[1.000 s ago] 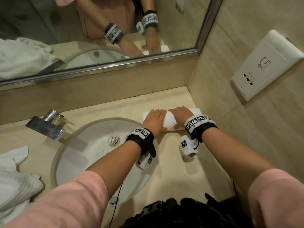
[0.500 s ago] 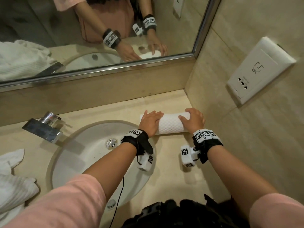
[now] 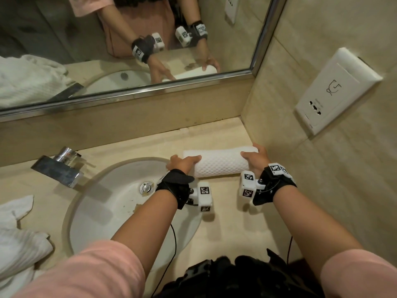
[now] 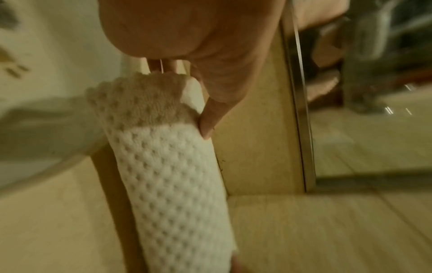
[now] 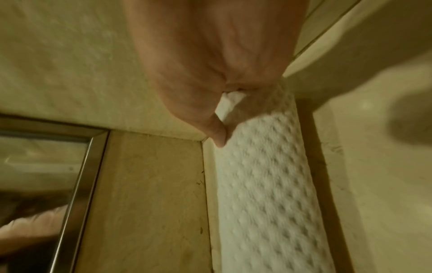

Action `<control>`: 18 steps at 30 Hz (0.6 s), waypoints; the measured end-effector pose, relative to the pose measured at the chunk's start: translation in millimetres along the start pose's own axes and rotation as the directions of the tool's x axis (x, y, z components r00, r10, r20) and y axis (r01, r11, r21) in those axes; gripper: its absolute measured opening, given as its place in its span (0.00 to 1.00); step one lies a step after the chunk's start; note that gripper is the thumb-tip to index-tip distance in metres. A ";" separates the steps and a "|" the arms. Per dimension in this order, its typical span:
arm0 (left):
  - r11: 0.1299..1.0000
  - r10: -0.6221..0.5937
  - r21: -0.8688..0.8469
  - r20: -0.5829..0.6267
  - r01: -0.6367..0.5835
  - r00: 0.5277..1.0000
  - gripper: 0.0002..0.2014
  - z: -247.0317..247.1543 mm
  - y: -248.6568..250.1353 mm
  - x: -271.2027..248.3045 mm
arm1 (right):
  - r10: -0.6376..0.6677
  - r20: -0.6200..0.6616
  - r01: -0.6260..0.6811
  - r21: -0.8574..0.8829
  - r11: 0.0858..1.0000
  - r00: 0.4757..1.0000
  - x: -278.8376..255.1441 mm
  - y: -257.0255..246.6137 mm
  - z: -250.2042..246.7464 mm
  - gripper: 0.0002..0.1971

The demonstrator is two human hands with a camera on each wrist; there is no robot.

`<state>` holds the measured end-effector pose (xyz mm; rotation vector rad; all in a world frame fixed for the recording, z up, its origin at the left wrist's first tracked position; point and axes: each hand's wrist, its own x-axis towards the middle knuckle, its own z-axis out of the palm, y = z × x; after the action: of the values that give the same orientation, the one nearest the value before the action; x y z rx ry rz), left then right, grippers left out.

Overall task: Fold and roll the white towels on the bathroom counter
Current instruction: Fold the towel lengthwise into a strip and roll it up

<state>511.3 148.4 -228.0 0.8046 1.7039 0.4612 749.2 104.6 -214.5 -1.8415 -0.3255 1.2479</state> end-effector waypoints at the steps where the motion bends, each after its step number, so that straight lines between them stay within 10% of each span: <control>1: 0.993 -0.081 -0.080 0.025 0.083 0.996 0.58 0.8 -0.5 -0.3 | 0.039 -0.011 -0.039 0.021 0.999 0.999 0.4 -0.2 -1.1 0.36; 7: 0.957 -0.193 -0.172 0.222 0.233 0.956 0.60 25.1 -41.8 106.3 | 0.273 0.029 -0.265 -0.163 0.950 0.962 -2.6 -4.1 -10.7 0.30; 11: 0.952 -0.156 -0.182 0.396 0.244 0.905 0.19 5.9 0.8 22.3 | 0.288 0.023 -0.274 -0.242 0.931 0.957 -2.6 -7.7 -13.1 0.30; 18: 0.958 -0.151 -0.166 0.392 0.232 0.907 0.22 3.9 3.3 18.3 | 0.304 0.047 -0.284 -0.243 0.927 0.952 -7.0 -13.2 -15.1 0.27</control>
<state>513.6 163.4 -239.5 0.5234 1.3331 0.3182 762.0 100.4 -198.1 -2.1002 -0.2564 1.5506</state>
